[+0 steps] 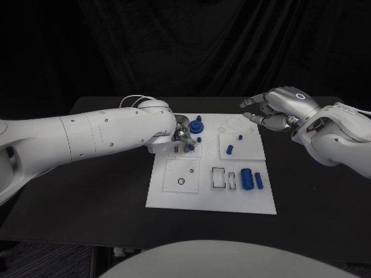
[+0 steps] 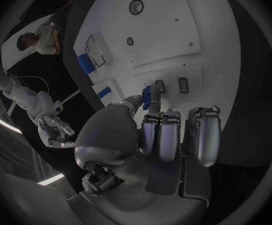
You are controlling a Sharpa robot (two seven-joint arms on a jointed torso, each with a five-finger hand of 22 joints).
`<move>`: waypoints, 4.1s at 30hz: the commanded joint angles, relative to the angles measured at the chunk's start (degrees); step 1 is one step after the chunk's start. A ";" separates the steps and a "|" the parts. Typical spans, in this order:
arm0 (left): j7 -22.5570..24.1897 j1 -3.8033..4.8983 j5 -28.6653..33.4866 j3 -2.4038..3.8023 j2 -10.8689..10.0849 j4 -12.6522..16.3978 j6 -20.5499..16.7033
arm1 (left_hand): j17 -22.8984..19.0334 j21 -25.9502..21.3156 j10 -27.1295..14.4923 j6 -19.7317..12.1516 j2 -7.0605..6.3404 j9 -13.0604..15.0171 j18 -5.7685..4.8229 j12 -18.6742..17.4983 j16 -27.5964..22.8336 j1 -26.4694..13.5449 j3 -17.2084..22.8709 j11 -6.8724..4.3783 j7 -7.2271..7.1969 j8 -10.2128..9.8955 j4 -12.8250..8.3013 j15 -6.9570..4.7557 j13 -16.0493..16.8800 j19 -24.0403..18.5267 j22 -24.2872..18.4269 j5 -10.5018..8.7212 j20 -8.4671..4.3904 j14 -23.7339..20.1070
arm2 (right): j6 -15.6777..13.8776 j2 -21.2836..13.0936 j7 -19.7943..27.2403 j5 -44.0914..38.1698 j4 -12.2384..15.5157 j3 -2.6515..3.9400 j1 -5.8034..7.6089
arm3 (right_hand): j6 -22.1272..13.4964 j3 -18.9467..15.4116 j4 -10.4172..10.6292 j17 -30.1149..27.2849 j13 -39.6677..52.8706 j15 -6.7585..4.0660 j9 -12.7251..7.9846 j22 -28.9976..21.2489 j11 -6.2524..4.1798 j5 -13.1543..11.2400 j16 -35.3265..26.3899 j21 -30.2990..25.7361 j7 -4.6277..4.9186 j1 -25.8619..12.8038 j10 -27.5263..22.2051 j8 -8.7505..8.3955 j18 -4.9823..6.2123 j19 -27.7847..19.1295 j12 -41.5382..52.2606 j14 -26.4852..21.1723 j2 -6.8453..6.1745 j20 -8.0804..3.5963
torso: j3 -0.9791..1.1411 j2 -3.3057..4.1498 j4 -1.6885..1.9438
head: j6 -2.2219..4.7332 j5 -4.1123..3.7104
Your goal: Assemble the parts on the task board
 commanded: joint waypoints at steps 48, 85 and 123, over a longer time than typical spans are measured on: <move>0.13 -0.27 -0.06 0.01 -3.64 3.61 -2.92 | 15.09 -1.09 5.98 0.73 -1.11 1.09 0.36 0.15 0.15 -1.60 4.81 -0.08 0.02 -0.62 -0.75 0.02 15.06 -0.11 4.03 0.10 0.06 6.16 | 1.83 -0.03 -1.84 -0.33 0.22 0.04 -0.02 | 0.64 1.22 -0.54 12.21 15.08 0.31 -0.23 13.35 0.12 0.45 -0.80 -0.99 0.17 0.97 5.97 -0.56 0.87 3.37 0.30 5.30 -0.10 0.20 | -0.02 0.06 0.00 | 0.00 0.22; -0.24 -0.81 -0.06 0.01 -4.46 4.03 -2.14 | 15.09 -1.23 5.98 0.78 -1.21 1.38 0.38 0.15 0.15 -1.96 5.91 -0.03 0.07 -0.71 -0.95 0.07 15.06 -0.21 3.98 0.05 0.12 6.16 | 2.21 -0.08 -2.14 -0.32 0.21 0.04 -0.03 | 0.84 1.37 -0.60 12.16 15.08 0.30 -0.24 13.34 0.11 0.49 -0.85 -1.01 0.15 0.95 5.97 -0.53 0.88 3.36 0.30 5.29 -0.14 0.20 | 0.01 0.00 -0.04 | 0.00 0.30; 1.17 -2.09 -0.06 0.01 -4.26 3.55 -4.52 | 15.09 -1.61 5.98 0.86 -1.37 1.97 0.46 0.15 0.15 -2.48 7.62 0.00 0.08 -0.85 -1.41 0.12 15.06 -0.44 3.75 -0.62 0.19 6.16 | 2.77 -0.15 -2.28 -0.32 0.09 0.04 -0.04 | 0.98 1.55 -0.67 12.02 15.08 0.29 -0.27 13.28 0.09 0.51 -0.95 -1.17 0.14 0.93 5.97 -0.54 0.92 3.27 0.30 5.25 -0.19 0.19 | -0.01 0.03 -0.09 | 0.00 0.41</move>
